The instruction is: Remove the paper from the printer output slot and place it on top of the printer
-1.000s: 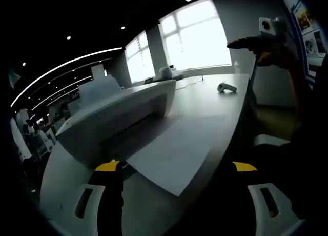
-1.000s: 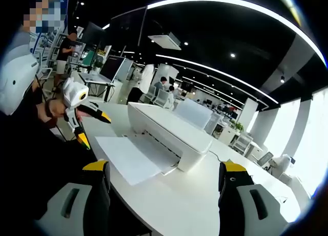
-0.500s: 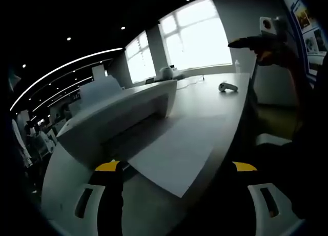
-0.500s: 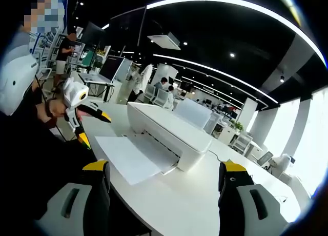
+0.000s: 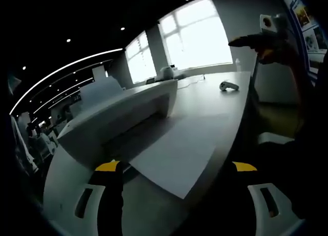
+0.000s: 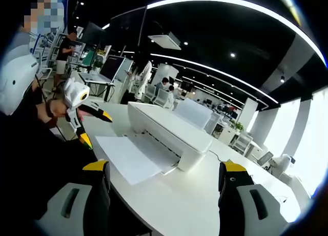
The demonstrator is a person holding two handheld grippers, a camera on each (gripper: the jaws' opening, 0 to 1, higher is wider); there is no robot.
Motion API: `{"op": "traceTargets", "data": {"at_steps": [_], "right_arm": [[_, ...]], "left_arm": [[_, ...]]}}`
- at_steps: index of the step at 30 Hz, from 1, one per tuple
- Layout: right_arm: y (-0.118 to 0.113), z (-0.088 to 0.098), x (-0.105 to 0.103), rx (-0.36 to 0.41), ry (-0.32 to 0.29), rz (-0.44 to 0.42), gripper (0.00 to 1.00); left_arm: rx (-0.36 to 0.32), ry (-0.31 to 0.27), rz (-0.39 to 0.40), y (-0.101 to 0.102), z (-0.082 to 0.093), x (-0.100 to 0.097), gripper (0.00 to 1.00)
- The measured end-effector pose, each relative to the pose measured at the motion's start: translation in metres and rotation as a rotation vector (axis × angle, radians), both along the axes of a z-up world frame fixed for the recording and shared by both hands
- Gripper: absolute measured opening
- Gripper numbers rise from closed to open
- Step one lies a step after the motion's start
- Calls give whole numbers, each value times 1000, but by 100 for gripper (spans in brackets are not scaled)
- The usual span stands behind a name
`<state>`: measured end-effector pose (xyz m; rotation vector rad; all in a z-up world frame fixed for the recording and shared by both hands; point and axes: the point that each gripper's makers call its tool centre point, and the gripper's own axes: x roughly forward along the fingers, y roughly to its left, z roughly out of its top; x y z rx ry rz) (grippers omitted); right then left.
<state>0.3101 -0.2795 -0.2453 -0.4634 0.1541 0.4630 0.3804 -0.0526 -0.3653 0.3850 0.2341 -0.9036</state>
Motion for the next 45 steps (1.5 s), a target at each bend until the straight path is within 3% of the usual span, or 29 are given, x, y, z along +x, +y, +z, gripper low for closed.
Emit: {"op": "traceTargets", "data": {"at_steps": [45], "right_arm": [[-1,0,0,-1,0,0,82]], "left_arm": [[13,3,0,-4,-7,7,87]]}}
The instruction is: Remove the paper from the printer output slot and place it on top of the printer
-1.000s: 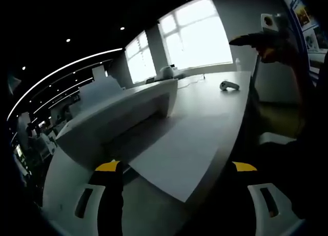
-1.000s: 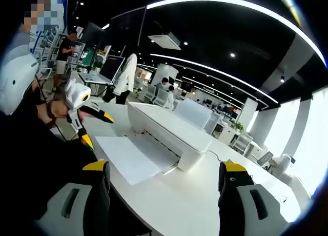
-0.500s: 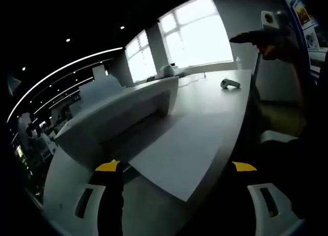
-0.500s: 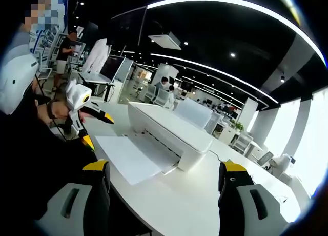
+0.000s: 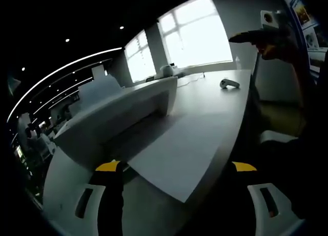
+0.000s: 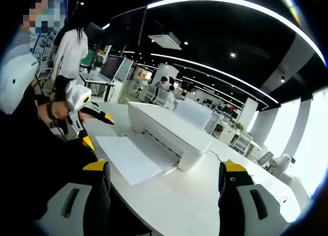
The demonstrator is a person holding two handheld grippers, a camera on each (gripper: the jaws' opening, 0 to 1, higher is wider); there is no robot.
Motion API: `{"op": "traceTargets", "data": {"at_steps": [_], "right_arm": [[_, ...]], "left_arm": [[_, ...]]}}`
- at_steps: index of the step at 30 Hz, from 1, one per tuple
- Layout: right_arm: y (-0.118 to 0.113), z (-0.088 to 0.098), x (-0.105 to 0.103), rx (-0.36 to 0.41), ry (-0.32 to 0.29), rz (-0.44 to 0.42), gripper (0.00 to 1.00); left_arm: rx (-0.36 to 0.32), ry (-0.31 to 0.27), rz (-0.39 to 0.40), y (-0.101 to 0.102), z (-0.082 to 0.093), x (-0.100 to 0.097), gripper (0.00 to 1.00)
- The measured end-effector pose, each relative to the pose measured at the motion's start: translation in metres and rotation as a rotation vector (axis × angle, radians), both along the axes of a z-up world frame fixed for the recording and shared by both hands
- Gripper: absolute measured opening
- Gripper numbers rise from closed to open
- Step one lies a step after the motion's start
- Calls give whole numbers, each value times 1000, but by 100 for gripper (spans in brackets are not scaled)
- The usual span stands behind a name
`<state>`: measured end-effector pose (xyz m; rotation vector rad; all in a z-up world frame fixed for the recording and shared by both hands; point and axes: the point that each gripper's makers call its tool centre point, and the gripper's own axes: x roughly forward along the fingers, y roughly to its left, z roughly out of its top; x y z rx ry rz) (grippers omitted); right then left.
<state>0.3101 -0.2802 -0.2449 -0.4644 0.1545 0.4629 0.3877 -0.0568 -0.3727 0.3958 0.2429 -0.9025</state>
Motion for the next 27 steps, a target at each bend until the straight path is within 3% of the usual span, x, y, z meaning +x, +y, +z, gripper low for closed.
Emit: {"op": "traceTargets", "data": {"at_steps": [27], "right_arm": [[2,-1,1,-2,2,0,82]], "left_arm": [[-2,0,3,0,0,3,87]]}}
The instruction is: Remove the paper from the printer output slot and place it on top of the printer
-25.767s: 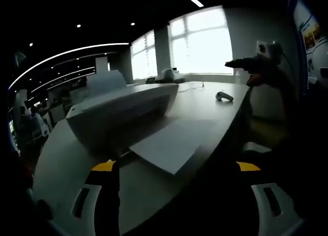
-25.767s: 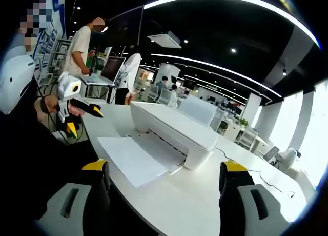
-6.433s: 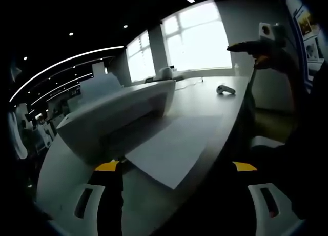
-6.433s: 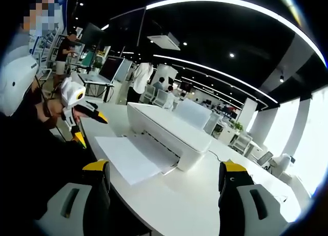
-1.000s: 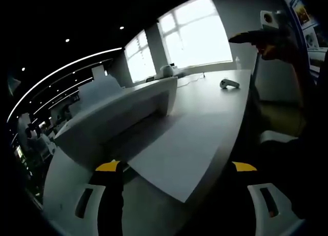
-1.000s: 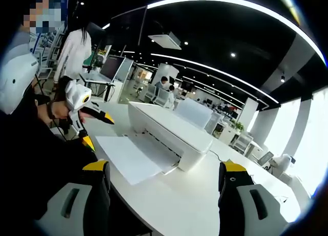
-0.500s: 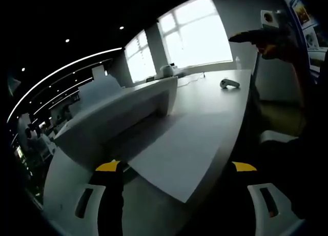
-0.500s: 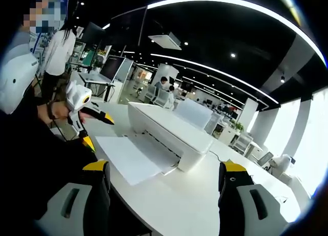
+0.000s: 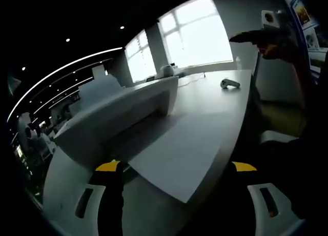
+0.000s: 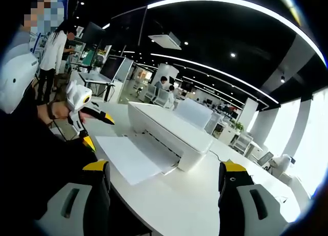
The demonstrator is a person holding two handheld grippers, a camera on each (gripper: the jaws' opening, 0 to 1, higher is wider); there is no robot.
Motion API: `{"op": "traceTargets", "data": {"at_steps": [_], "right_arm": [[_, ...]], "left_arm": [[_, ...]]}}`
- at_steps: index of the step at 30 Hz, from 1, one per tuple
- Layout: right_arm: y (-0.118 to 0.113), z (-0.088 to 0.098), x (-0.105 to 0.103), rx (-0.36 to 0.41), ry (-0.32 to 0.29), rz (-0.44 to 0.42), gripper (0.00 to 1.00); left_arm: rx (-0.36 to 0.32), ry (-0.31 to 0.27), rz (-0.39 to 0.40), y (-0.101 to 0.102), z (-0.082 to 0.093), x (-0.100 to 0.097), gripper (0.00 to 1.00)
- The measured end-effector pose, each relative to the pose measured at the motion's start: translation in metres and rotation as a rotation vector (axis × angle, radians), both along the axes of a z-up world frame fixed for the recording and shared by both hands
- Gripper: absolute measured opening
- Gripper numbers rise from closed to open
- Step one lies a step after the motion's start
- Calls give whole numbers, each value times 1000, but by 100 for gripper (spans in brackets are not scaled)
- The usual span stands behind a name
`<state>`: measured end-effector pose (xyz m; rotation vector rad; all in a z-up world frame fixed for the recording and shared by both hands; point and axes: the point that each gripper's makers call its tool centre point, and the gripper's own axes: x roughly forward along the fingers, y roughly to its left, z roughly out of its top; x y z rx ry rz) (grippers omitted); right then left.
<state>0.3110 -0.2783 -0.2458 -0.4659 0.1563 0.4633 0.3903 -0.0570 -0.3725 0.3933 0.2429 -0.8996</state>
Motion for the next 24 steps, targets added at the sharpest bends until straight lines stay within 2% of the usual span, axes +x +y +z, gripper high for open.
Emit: {"op": "traceTargets", "data": {"at_steps": [24], "right_arm": [[-1,-1,0,1,2,0,82]], "left_arm": [[2,0,-7,-3,-1,-2,87]]}}
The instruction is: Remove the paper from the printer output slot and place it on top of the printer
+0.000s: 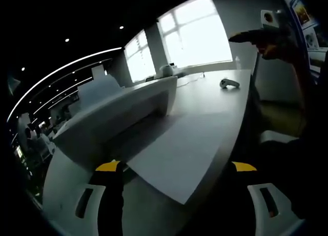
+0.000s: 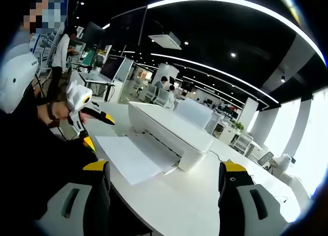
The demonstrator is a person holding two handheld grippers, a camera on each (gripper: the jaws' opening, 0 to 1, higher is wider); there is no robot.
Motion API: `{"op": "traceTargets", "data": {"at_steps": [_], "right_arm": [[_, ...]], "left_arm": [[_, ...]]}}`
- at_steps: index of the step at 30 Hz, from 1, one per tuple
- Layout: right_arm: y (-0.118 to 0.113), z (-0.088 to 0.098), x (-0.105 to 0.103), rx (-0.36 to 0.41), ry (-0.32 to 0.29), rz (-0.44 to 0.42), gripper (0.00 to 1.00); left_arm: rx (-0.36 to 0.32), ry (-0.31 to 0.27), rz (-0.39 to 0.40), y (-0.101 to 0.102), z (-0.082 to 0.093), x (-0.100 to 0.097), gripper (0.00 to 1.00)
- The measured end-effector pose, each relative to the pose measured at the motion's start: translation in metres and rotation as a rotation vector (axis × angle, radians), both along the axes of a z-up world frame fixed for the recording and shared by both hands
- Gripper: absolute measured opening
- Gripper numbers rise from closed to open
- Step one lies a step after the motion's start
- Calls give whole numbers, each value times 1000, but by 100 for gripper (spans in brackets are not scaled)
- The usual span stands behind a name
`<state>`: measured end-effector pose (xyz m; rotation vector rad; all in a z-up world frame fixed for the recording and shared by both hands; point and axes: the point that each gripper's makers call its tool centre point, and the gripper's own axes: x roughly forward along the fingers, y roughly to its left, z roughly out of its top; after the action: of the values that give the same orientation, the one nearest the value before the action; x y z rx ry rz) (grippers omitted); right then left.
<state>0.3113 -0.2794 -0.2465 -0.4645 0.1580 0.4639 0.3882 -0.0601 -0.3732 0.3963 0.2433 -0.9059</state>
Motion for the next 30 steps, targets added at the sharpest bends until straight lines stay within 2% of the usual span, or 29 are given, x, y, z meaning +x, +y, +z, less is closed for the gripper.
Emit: {"op": "traceTargets", "data": {"at_steps": [30], "right_arm": [[1,2,-1,-2,-3,-1,82]], "left_arm": [[2,-2,-4,-1,1,-1,87]]}}
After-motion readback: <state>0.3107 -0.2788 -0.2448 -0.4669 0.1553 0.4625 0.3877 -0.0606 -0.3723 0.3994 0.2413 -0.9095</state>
